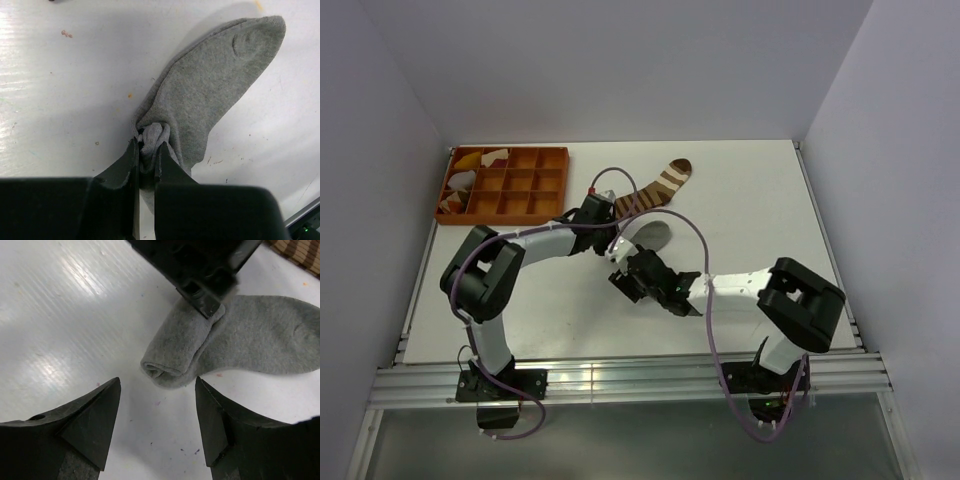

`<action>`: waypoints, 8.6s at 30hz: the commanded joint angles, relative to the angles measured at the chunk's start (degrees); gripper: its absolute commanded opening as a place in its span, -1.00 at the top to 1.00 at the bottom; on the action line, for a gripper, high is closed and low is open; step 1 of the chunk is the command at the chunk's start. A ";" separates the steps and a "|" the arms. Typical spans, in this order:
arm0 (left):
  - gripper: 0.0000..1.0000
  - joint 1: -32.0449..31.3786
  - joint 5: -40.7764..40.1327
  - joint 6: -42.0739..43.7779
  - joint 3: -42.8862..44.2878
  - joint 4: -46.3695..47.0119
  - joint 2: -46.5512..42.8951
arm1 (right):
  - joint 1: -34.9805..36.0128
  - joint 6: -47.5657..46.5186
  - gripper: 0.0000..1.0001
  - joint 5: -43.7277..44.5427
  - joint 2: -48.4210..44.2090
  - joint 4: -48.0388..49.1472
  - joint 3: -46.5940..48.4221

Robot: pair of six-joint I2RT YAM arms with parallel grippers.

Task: Roll the socks
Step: Roll the sock at the center of the board.

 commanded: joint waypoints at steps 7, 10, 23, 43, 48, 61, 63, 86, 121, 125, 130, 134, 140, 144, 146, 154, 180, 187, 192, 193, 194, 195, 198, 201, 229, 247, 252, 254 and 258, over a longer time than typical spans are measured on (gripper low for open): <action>0.99 0.38 2.07 5.37 2.03 -7.62 3.10 | 5.54 -7.88 -0.37 14.09 7.49 6.52 5.19; 0.99 0.38 2.42 5.29 2.29 -7.89 3.36 | 6.42 -8.59 -0.37 17.51 10.13 6.61 6.59; 0.99 0.73 4.44 5.46 2.82 -8.24 3.27 | 6.68 -5.34 0.69 21.31 16.73 3.28 8.71; -0.60 4.86 -4.96 -6.47 -5.78 2.99 -11.04 | -12.73 12.50 1.00 -26.40 9.25 -6.48 7.30; -0.59 6.79 -4.36 -10.09 -13.77 10.73 -17.37 | -17.74 15.75 1.00 -41.67 10.92 -5.17 7.48; -0.49 4.78 6.55 -15.80 -19.59 24.98 -10.53 | -24.96 19.80 1.00 -58.58 17.24 -3.58 9.85; -0.48 4.08 5.94 -16.33 -19.59 25.33 -9.65 | -25.22 19.72 1.00 -58.59 17.95 -4.11 10.55; 0.12 -0.58 -10.23 -19.94 -14.94 11.10 -2.71 | -23.73 18.48 1.00 -48.66 16.03 -7.01 10.64; 0.99 -0.85 -14.63 -15.89 -14.14 7.41 -4.11 | -29.79 32.80 0.07 -17.28 15.84 -17.73 18.47; 0.99 -0.50 -18.49 -17.47 -15.81 6.18 -7.44 | -31.37 34.39 0.06 -14.56 15.32 -20.01 15.57; 0.99 1.08 -20.87 -18.01 -15.99 4.09 -8.51 | -32.69 34.92 0.07 -13.67 12.42 -20.90 12.05; 0.99 1.08 -16.57 -16.78 -13.97 5.21 -4.91 | -31.64 32.37 0.06 -15.96 8.48 -18.88 12.13; 0.99 0.73 -11.91 -13.26 -11.42 7.41 -2.09 | -28.04 23.77 0.06 -19.74 -0.05 -13.26 10.82; 0.99 0.65 -11.03 -12.29 -10.54 6.44 -1.47 | -18.84 11.93 -0.04 -15.79 -3.22 -10.80 9.77; 0.99 0.73 -10.59 -11.85 -10.19 5.83 -1.12 | -15.57 9.00 -0.15 -14.38 -4.45 -7.37 7.67; 0.99 0.73 -8.83 -10.27 -8.25 3.37 -0.07 | -4.22 0.47 -0.37 -2.35 -2.45 2.38 3.79; 0.99 0.73 -5.05 -7.46 -5.97 1.69 1.43 | 6.16 -10.08 -0.16 13.48 16.11 8.99 9.41; 0.99 0.73 -3.91 -7.28 -5.88 2.22 1.78 | 6.16 -8.42 0.77 14.54 16.46 9.25 8.53; 0.96 0.73 -3.12 -8.16 -7.11 4.06 0.64 | 5.19 -1.93 1.00 9.37 13.05 7.32 7.48; 0.91 0.73 -3.03 -8.33 -7.20 4.15 0.29 | 3.71 -0.17 1.00 7.79 12.16 6.45 6.61; 0.88 0.82 -3.12 -8.68 -7.20 4.33 0.20 | 2.74 3.07 1.00 3.59 11.20 6.35 5.81; 0.88 0.82 -3.20 -8.77 -7.20 4.42 0.02 | 1.68 4.84 1.00 1.64 9.36 6.26 5.11; 0.94 1.00 -3.29 -9.21 -7.29 4.68 -0.33 | -3.59 10.82 1.00 -6.69 6.63 5.74 2.65; 0.99 1.08 -3.03 -9.65 -6.85 4.68 0.19 | -6.94 11.72 0.98 -7.87 6.01 4.07 2.03; 0.99 1.00 -2.94 -11.41 -7.11 3.72 0.02 | 4.75 -6.21 -0.26 17.53 13.73 11.35 7.65; 0.99 1.00 -2.50 -11.50 -7.29 4.07 -0.33 | 5.89 -4.38 0.87 20.61 17.70 12.33 8.18; 0.74 1.00 -1.19 -11.32 -7.81 5.21 -0.77 | 3.35 3.25 1.00 10.02 13.66 8.21 7.22; 0.49 1.00 -1.27 -11.41 -8.25 5.21 -1.90 | -0.49 7.30 1.00 3.59 11.46 6.27 6.69; -0.14 1.35 -2.24 -12.37 -9.39 7.40 -4.46 | -8.51 15.38 1.00 -11.17 8.91 5.47 4.32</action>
